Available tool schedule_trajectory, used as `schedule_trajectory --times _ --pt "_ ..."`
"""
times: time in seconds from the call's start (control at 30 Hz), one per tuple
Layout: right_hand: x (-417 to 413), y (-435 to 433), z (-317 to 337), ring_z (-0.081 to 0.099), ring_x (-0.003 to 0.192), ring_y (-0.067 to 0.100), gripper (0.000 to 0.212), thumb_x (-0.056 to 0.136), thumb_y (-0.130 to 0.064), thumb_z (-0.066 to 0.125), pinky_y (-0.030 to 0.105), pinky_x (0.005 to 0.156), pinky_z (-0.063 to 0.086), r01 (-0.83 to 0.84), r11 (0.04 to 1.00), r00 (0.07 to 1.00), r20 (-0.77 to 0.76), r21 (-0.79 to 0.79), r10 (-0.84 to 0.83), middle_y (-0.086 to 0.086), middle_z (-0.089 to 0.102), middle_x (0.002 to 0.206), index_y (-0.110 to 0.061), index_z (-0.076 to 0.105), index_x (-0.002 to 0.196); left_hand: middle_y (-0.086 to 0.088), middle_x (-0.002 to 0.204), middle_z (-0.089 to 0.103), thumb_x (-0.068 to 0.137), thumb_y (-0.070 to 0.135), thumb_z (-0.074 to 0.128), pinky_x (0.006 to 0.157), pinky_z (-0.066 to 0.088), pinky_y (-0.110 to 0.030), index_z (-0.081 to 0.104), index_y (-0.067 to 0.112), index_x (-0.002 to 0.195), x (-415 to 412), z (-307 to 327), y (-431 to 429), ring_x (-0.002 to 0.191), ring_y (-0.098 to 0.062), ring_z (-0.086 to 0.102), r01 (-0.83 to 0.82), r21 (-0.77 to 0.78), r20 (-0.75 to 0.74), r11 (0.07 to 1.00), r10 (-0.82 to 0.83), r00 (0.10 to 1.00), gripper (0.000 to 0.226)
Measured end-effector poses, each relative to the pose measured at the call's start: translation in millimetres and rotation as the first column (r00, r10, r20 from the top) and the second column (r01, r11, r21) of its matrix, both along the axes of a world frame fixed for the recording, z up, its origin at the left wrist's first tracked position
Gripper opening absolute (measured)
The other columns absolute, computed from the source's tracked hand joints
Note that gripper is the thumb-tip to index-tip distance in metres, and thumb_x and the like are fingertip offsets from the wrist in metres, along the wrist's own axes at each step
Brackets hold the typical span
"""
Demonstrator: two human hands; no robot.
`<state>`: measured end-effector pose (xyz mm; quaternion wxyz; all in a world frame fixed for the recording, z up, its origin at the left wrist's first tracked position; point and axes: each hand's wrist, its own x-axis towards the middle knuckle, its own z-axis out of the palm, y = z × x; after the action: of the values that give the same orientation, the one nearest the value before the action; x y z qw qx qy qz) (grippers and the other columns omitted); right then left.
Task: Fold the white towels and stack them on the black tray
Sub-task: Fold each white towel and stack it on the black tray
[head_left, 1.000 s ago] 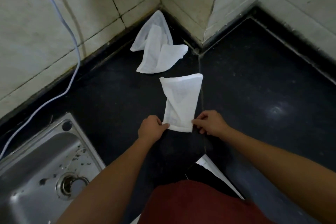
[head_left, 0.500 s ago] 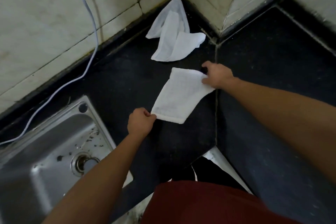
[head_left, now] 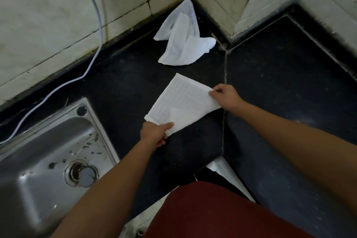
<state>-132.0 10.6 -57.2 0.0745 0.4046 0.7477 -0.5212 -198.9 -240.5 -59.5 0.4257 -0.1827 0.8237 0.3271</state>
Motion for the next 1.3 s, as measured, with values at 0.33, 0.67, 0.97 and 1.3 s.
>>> schedule_trajectory --times 0.33,0.67,0.97,1.3 --pt "28 -9 5 0.063 0.081 0.016 0.014 0.093 -0.013 0.061 0.029 0.054 0.055 0.265 0.899 0.963 0.136 -0.35 -0.231 0.006 0.062 0.1 -0.011 0.058 0.106 -0.015 0.063 0.069 0.082 0.047 0.068 0.042 0.041 -0.022 0.065 -0.002 0.083 14 -5 -5 0.042 -0.02 0.058 0.042 -0.069 0.111 0.997 -0.034 0.993 0.049" --pt "46 -23 5 0.065 0.084 0.021 0.008 0.085 -0.013 0.07 0.029 0.058 0.056 0.216 0.893 0.972 0.172 -0.395 -0.159 0.011 0.065 0.097 -0.007 0.064 0.084 -0.007 0.063 0.059 0.078 0.015 0.068 0.051 0.048 -0.03 0.058 0.005 0.068 11 -8 21 0.052 -0.02 0.053 -0.089 0.073 -0.232 0.993 0.104 0.967 0.017" --pt "49 -22 10 0.063 0.079 0.018 0.009 0.09 -0.016 0.065 0.028 0.054 0.053 0.195 0.922 0.975 0.17 -0.335 -0.144 0.007 0.063 0.095 -0.01 0.061 0.095 0.001 0.062 0.041 0.09 0.019 0.06 0.057 0.037 -0.028 0.039 0.016 0.059 -19 4 20 0.062 -0.013 0.041 -0.023 0.24 -0.399 0.971 0.12 0.909 0.038" --pt "83 -37 -3 0.07 0.056 0.013 0.033 0.086 -0.018 0.069 0.025 0.05 0.052 -0.159 0.987 0.946 0.289 0.026 0.145 0.003 0.069 0.08 -0.022 0.046 0.11 -0.005 0.108 0.051 0.077 -0.005 0.069 0.055 0.056 -0.038 0.039 0.014 0.109 34 -5 -21 0.095 -0.025 0.058 -0.028 0.166 -0.063 0.986 0.039 0.997 0.048"
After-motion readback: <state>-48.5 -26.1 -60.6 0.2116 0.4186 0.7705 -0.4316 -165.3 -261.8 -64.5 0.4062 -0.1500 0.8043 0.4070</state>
